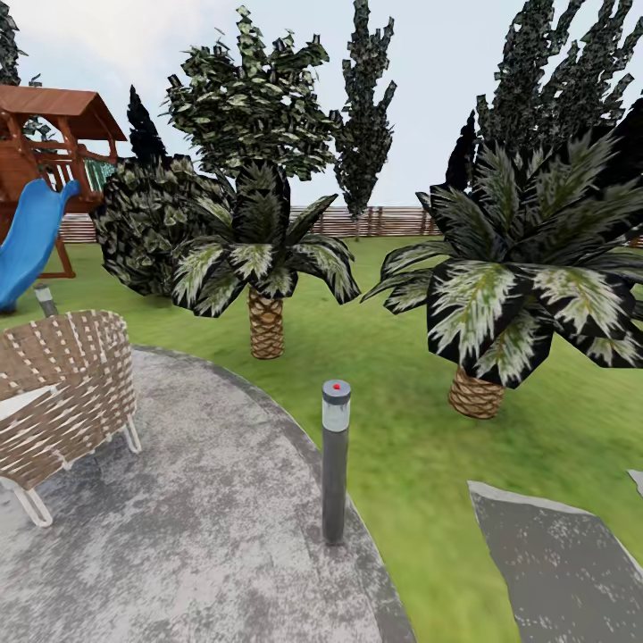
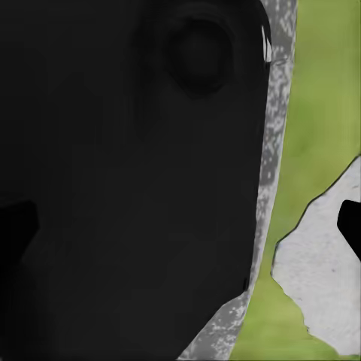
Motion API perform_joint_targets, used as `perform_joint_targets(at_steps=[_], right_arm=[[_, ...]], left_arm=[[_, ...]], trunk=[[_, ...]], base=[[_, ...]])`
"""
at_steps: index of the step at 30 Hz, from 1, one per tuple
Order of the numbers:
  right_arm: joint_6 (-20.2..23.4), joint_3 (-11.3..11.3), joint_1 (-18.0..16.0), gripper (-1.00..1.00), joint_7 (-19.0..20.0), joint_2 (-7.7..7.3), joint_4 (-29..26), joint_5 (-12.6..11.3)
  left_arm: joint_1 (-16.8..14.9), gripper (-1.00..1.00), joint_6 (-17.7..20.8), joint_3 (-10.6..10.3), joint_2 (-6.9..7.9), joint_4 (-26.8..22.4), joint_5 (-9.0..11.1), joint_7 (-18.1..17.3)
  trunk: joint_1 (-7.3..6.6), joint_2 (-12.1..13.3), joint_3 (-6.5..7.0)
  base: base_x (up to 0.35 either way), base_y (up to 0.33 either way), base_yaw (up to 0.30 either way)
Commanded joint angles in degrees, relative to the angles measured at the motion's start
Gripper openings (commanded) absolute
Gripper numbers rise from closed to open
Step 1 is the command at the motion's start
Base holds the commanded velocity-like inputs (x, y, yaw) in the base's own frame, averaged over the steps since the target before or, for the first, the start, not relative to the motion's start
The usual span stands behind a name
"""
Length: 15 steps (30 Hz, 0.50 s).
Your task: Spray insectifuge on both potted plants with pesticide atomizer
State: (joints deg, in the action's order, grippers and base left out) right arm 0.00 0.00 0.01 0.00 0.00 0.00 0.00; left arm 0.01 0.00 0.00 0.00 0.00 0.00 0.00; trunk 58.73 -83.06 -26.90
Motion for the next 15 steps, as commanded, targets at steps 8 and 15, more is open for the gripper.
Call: perform_joint_targets(at_steps=[8,15], right_arm=[[0.9,0.3,0.7,1.0,0.2,0.01,-2.2,0.1],[-1.4,1.0,0.7,1.0,0.3,0.09,-0.7,-0.3]], left_arm=[[-0.2,1.0,0.1,0.5,-0.09,-1.9,0.2,0.6],[2.1,1.0,-0.1,0.5,-0.09,-1.2,0.3,0.6]], trunk=[[0.0,0.0,-0.03],[0.0,0.0,-0.03]], base=[[0.0,0.0,0.0],[-0.007,0.0,0.0]])
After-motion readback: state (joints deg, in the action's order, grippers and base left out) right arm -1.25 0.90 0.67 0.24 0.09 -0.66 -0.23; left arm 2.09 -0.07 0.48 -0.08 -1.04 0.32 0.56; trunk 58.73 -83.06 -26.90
